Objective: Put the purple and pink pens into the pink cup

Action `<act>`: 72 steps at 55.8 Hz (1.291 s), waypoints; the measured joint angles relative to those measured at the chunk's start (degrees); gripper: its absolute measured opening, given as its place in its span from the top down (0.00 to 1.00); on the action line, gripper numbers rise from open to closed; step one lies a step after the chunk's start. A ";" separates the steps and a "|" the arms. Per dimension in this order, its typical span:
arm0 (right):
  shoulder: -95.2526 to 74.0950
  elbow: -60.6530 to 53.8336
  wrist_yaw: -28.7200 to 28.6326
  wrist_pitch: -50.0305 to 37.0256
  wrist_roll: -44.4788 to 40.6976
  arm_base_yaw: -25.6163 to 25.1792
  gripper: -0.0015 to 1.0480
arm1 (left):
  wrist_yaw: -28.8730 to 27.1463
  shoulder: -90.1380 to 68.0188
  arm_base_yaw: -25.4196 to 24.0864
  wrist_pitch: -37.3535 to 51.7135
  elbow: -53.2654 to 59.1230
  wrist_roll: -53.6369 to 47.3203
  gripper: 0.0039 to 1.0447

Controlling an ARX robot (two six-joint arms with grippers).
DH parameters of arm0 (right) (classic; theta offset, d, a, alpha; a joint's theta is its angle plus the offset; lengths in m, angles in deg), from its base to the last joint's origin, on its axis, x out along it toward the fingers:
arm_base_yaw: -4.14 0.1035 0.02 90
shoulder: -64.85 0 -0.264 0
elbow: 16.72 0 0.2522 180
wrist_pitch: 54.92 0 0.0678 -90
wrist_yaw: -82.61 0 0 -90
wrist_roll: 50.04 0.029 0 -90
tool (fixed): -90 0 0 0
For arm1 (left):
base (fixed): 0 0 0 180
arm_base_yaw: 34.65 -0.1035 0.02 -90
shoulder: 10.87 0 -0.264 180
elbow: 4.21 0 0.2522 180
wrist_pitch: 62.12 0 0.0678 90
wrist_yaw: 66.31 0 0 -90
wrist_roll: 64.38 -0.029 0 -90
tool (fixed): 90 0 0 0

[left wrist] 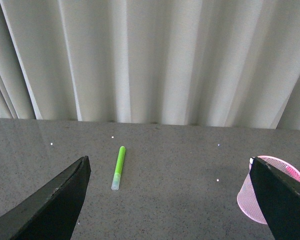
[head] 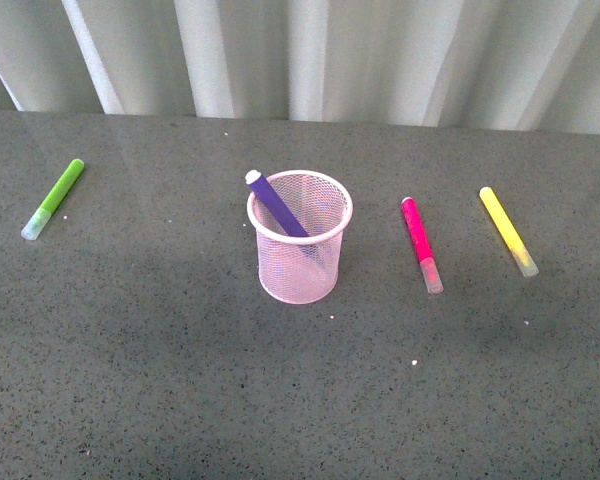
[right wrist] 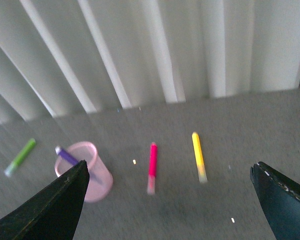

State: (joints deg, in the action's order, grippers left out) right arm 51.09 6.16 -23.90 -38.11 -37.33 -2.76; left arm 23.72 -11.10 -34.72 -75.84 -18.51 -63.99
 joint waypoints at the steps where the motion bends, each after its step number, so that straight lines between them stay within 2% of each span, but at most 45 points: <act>1: -2.36 1.53 -0.11 -2.25 0.96 -0.85 0.07 | 0.00 0.00 0.00 0.00 0.00 0.00 0.06; 7: -17.11 12.11 2.97 -17.07 2.67 -3.82 0.07 | -0.02 0.00 0.00 0.00 0.00 0.00 0.06; 11: -32.89 22.45 9.33 -29.03 -0.90 -1.73 0.07 | -0.04 0.00 0.00 0.00 0.00 0.00 0.06; 14: -44.83 30.05 14.14 -31.91 -4.52 0.87 0.07 | -0.02 0.00 0.00 0.00 0.00 -0.02 0.06; 18: -61.99 41.46 18.01 -25.83 -9.53 4.61 0.07 | -0.04 0.00 0.00 0.00 0.00 0.00 0.06; 26: -82.97 54.18 19.50 -12.63 -13.81 10.01 0.07 | -0.02 0.00 0.00 0.00 0.00 0.00 0.06; 31: -90.40 58.10 20.98 -7.65 -14.58 12.35 0.07 | -0.04 0.00 0.00 0.00 0.00 -0.02 0.06; 42: -101.79 64.87 19.41 2.23 -13.60 16.46 0.07 | -0.02 0.00 0.00 0.00 0.00 0.00 0.06; 53: -107.86 68.57 17.70 7.67 -7.52 18.82 0.07 | -0.04 0.00 0.00 0.00 0.00 0.00 0.06; 59: -110.81 68.87 16.81 7.61 -2.99 20.17 0.07 | -0.02 0.00 0.00 0.00 0.00 0.00 0.06; 72: -117.46 72.70 16.00 7.50 0.07 21.05 0.07 | -0.04 0.00 0.00 0.00 0.00 0.00 0.06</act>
State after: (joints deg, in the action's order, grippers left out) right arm -66.37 78.86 -7.90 -30.61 -37.26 18.29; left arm 23.68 -11.10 -34.72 -75.84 -18.51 -63.99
